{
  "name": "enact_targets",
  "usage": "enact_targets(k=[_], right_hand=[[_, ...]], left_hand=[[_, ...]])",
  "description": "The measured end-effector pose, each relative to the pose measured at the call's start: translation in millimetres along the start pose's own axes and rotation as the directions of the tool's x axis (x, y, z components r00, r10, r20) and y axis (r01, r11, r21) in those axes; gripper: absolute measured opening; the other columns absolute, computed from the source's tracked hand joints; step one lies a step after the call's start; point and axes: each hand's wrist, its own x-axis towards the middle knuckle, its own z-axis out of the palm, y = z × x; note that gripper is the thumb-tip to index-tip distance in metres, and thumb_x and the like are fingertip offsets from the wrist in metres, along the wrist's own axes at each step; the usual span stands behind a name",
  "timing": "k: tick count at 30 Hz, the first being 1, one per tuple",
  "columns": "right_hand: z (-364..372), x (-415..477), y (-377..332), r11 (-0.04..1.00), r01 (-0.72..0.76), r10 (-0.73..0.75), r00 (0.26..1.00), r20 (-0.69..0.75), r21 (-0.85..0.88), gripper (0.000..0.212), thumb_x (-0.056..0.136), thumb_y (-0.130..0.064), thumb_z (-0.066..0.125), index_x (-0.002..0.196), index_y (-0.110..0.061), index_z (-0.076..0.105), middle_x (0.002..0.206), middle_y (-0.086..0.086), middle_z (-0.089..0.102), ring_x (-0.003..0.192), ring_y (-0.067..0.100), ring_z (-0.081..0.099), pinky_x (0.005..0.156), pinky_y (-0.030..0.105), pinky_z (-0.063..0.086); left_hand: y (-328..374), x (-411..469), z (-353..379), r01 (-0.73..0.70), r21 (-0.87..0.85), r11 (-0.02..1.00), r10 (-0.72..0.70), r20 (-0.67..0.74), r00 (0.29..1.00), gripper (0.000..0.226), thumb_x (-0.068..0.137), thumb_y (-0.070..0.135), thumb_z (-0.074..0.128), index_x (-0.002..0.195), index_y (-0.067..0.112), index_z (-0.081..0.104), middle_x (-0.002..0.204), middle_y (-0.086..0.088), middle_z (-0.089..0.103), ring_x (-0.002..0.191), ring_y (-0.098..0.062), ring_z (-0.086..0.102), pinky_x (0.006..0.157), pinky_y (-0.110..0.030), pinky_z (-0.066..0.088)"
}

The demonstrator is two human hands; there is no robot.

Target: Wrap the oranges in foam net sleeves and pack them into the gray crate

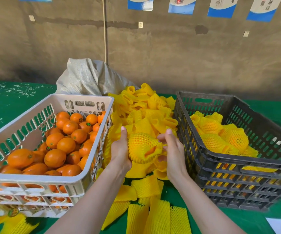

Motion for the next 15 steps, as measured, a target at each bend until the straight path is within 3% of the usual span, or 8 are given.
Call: enact_targets(k=[2,5,7,9,13,15], right_hand=[[-4,-7,-2,0.998,-0.026,0.018,0.989,0.145,0.060,0.045,0.084,-0.058,0.051,0.098,-0.019,0.066,0.097,0.010,0.063,0.084,0.020,0.061,0.056,0.031,0.054],[-7,-10,-9,1.000,-0.001,0.006,0.967,0.255,-0.020,0.025,0.081,-0.026,0.065,0.106,-0.024,0.064,0.104,0.006,0.059,0.089,0.017,0.062,0.067,0.036,0.058],[-6,-7,-10,0.992,0.015,0.016,0.971,0.240,-0.127,0.022,0.086,-0.010,0.063,0.098,-0.028,0.062,0.105,0.004,0.056,0.088,0.016,0.060,0.067,0.037,0.057],[-3,-5,-8,0.983,0.020,0.016,0.980,0.196,-0.181,0.018,0.088,-0.010,0.060,0.093,-0.028,0.059,0.104,0.002,0.054,0.089,0.017,0.059,0.064,0.036,0.058],[0,0,-1,0.961,0.096,-0.088,0.995,0.042,-0.260,0.004,0.093,-0.022,0.055,0.091,-0.025,0.055,0.097,-0.001,0.055,0.087,0.014,0.059,0.061,0.042,0.059],[0,2,2,0.946,0.122,-0.133,0.991,-0.018,-0.301,0.013,0.096,-0.025,0.047,0.087,-0.018,0.053,0.088,0.002,0.052,0.075,0.013,0.058,0.059,0.044,0.058]], left_hand=[[3,3,-1,-0.014,-0.022,1.000,0.012,-0.055,0.998,0.034,0.091,0.048,0.053,0.077,0.017,0.049,0.077,-0.007,0.061,0.075,-0.027,0.061,0.083,-0.051,0.052],[4,9,-2,-0.031,0.005,0.999,0.032,-0.120,0.992,0.039,0.090,0.055,0.051,0.078,0.018,0.048,0.085,-0.009,0.061,0.091,-0.033,0.062,0.090,-0.056,0.051],[2,11,-1,-0.047,0.081,0.996,0.057,-0.135,0.989,0.047,0.088,0.062,0.048,0.078,0.016,0.049,0.082,-0.008,0.059,0.086,-0.030,0.061,0.085,-0.048,0.053],[1,9,2,-0.042,0.125,0.991,0.059,-0.128,0.990,0.052,0.088,0.065,0.045,0.085,0.013,0.053,0.080,-0.007,0.059,0.079,-0.025,0.060,0.076,-0.041,0.054],[-5,1,5,-0.029,0.051,0.998,0.028,0.032,0.999,0.048,0.086,0.060,0.053,0.107,0.017,0.058,0.109,-0.006,0.065,0.103,-0.026,0.062,0.095,-0.049,0.049],[-9,-5,8,-0.014,0.043,0.999,0.008,0.138,0.990,0.043,0.085,0.054,0.059,0.115,0.023,0.057,0.120,-0.004,0.063,0.112,-0.026,0.059,0.097,-0.049,0.046]])
